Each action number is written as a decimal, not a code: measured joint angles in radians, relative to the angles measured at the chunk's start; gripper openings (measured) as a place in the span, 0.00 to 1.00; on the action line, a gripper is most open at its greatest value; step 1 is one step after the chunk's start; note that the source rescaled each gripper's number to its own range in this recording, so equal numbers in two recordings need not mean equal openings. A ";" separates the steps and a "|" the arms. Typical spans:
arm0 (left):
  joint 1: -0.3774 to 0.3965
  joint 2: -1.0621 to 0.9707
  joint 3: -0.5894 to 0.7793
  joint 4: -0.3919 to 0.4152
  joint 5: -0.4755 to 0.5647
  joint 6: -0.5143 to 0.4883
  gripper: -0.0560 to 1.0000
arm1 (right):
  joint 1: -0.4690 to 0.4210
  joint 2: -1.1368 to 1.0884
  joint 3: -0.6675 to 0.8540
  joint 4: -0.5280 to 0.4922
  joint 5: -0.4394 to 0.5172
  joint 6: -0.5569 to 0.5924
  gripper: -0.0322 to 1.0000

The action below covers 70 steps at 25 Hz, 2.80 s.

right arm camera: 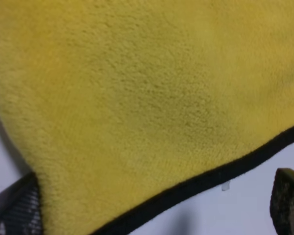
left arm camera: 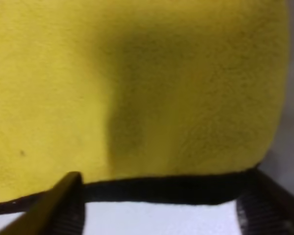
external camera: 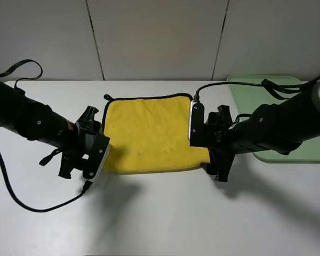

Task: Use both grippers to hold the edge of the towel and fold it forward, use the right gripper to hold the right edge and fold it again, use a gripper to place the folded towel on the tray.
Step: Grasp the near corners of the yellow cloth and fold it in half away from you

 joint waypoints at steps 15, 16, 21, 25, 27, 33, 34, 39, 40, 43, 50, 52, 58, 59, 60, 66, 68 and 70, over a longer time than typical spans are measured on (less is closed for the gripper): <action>0.000 0.013 0.006 0.000 0.023 0.000 0.05 | 0.000 0.006 0.010 0.000 0.147 -0.015 0.04; 0.000 0.013 0.006 0.000 0.023 0.000 0.05 | 0.000 0.006 0.010 -0.001 0.148 -0.015 0.03; 0.000 0.013 0.006 0.000 0.023 0.000 0.05 | 0.000 0.004 0.010 -0.001 0.150 -0.015 0.03; 0.000 0.001 0.007 0.000 0.025 0.000 0.05 | -0.003 -0.025 0.013 -0.001 0.189 -0.015 0.03; 0.000 -0.024 0.007 0.000 0.027 0.000 0.05 | -0.003 -0.064 0.023 -0.001 0.243 -0.003 0.03; 0.000 -0.151 0.009 0.000 0.084 0.000 0.05 | -0.003 -0.196 0.025 -0.003 0.267 0.086 0.03; 0.000 -0.172 0.009 0.000 0.097 0.000 0.05 | -0.003 -0.216 0.026 -0.003 0.274 0.098 0.03; 0.000 -0.299 0.009 0.000 0.171 -0.007 0.05 | -0.003 -0.327 0.026 -0.003 0.337 0.112 0.03; 0.000 -0.324 0.009 0.000 0.186 -0.007 0.05 | -0.003 -0.348 0.026 -0.003 0.354 0.113 0.03; 0.000 -0.386 0.009 0.000 0.233 -0.009 0.05 | -0.003 -0.398 0.026 -0.003 0.407 0.117 0.03; 0.000 -0.487 0.009 0.000 0.348 -0.018 0.05 | -0.003 -0.479 0.027 -0.010 0.475 0.187 0.03; 0.000 -0.506 0.009 0.000 0.373 -0.019 0.05 | -0.003 -0.499 0.027 -0.017 0.483 0.214 0.03; 0.000 -0.519 0.009 0.000 0.395 -0.099 0.05 | -0.003 -0.509 0.027 -0.023 0.503 0.271 0.03; 0.000 -0.519 0.009 0.000 0.394 -0.128 0.05 | -0.003 -0.509 0.027 -0.023 0.502 0.279 0.03; 0.000 -0.519 0.009 0.000 0.391 -0.152 0.05 | -0.003 -0.509 0.027 -0.026 0.496 0.289 0.03; 0.043 -0.435 -0.009 0.000 0.390 -0.284 0.05 | -0.003 -0.485 0.016 -0.026 0.434 0.329 0.03; 0.061 -0.377 -0.031 0.003 0.390 -0.324 0.05 | -0.003 -0.447 -0.013 -0.026 0.440 0.338 0.03; 0.068 -0.334 -0.060 0.020 0.390 -0.363 0.05 | -0.003 -0.397 -0.047 -0.026 0.443 0.342 0.03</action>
